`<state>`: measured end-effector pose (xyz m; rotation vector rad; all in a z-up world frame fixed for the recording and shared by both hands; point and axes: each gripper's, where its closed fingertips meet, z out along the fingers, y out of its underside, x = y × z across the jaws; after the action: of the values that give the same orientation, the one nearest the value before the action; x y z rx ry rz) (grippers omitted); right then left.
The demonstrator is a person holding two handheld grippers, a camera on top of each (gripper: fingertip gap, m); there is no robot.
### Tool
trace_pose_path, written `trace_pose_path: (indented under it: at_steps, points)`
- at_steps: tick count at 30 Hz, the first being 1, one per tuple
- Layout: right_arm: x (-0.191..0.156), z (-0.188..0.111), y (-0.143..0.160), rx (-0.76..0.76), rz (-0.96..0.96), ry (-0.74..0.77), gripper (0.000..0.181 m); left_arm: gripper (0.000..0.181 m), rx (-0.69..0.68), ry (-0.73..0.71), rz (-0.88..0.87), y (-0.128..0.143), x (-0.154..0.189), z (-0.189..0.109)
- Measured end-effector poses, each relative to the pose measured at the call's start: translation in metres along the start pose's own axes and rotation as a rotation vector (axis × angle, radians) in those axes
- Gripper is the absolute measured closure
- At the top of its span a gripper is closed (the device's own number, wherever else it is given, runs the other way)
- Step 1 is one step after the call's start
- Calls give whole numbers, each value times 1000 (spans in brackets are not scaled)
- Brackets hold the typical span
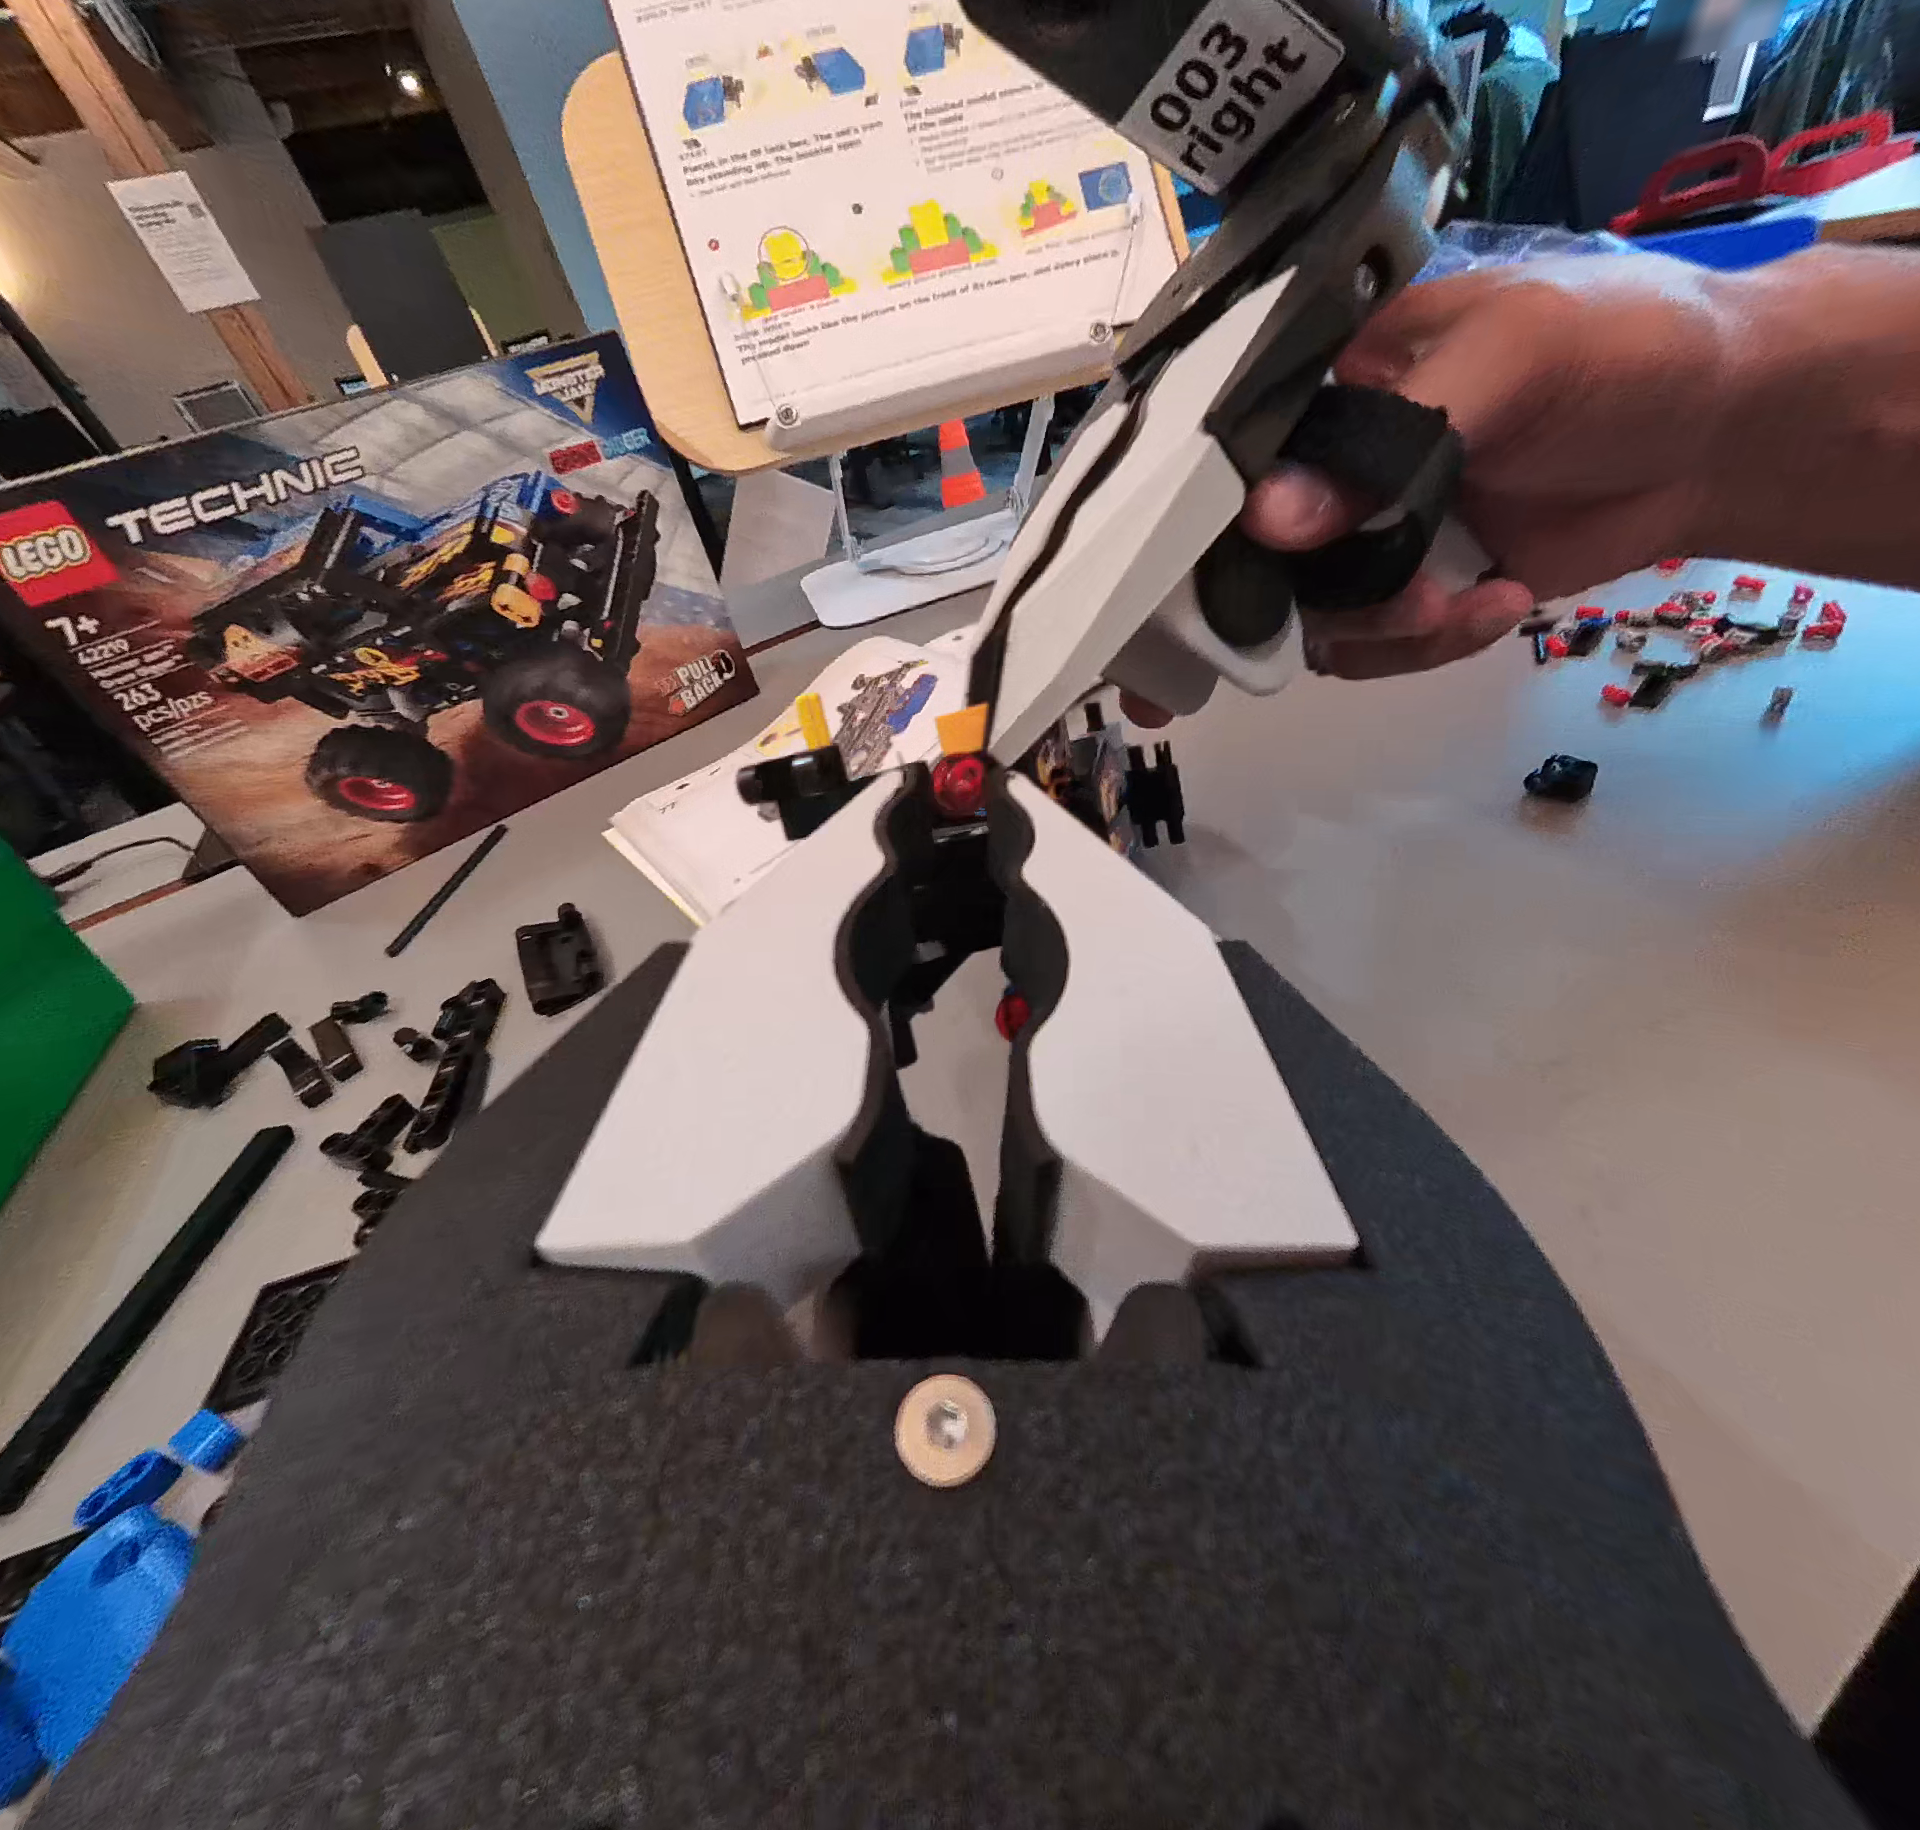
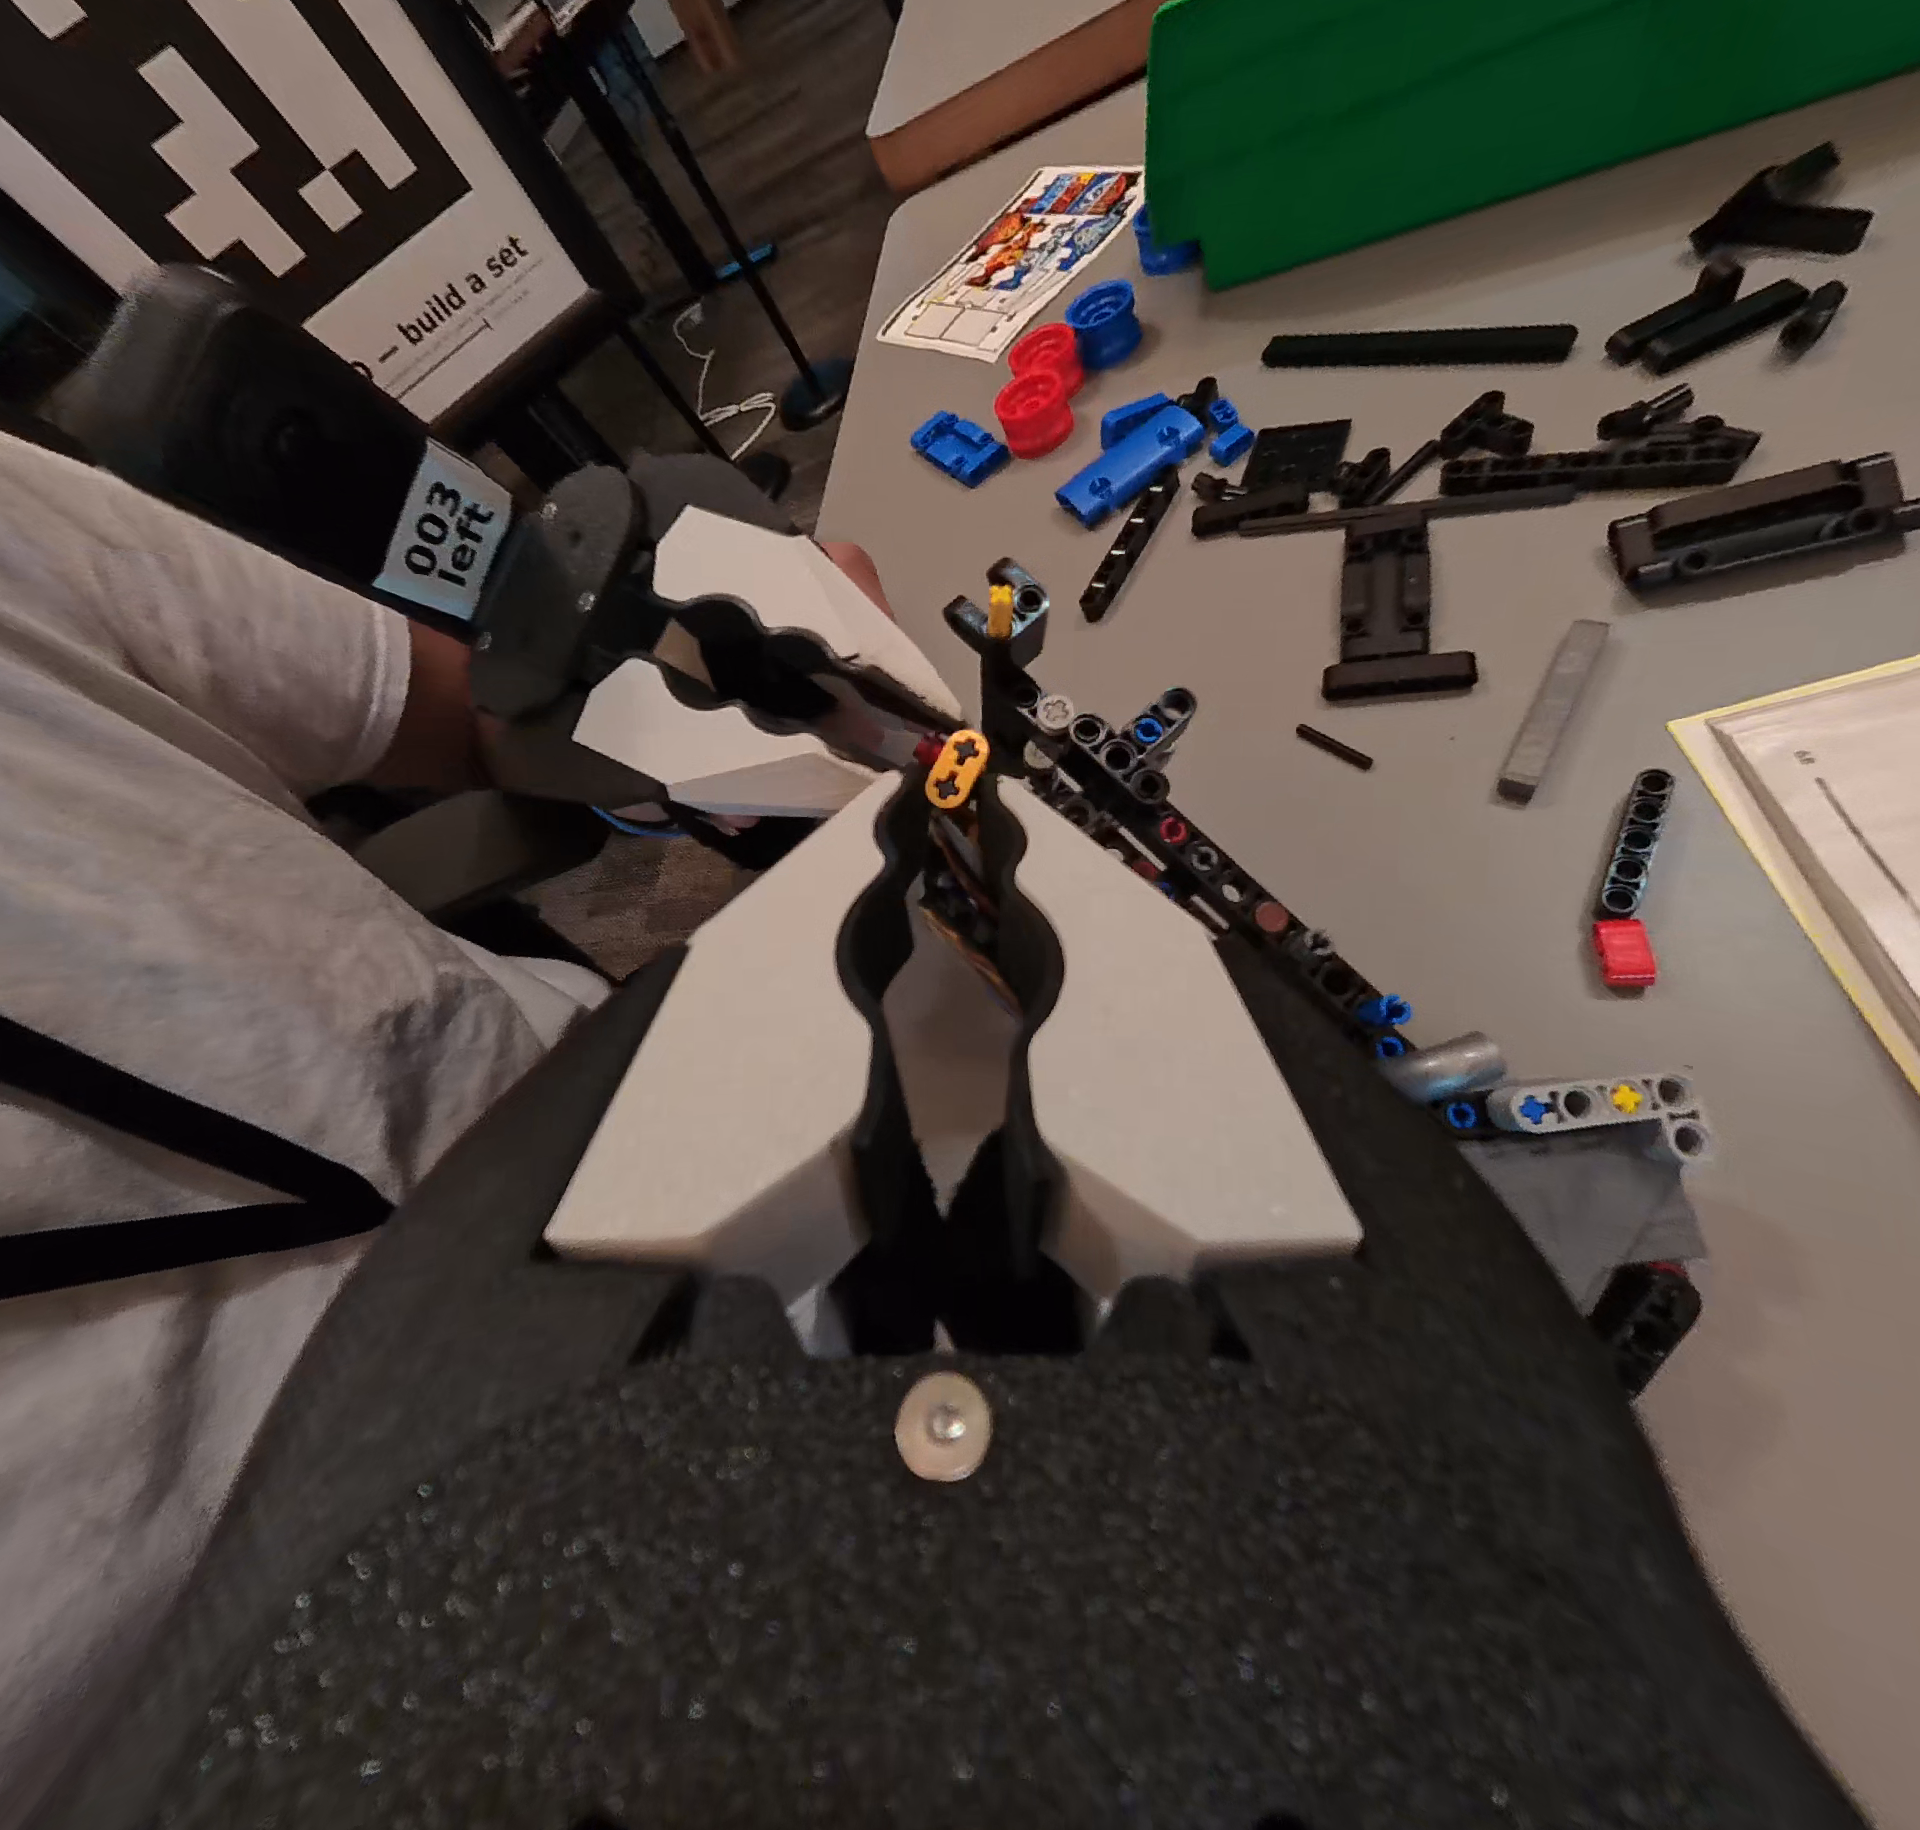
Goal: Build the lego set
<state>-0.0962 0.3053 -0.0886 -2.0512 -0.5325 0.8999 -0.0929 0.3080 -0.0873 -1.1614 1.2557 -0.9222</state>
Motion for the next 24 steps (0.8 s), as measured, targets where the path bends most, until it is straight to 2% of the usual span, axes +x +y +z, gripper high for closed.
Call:
trace_pose_path:
  at_steps: [13, 18, 21, 24]
  points:
    - [-5, -5, 2, 0, 63, -100, 171, 173, 22, 10, 84, -2, 7, 1]
    - [-13, -6, 0, 10, 149, -209, 151, 173, 7, -8, 125, -1, 7, 2]
    - [-11, -5, 1, 2, 135, -176, 152, 174, -1, -16, 131, 0, 7, 3]
    - [-2, -2, 3, -9, 89, -57, 157, 173, -38, -65, 169, 4, 5, 5]
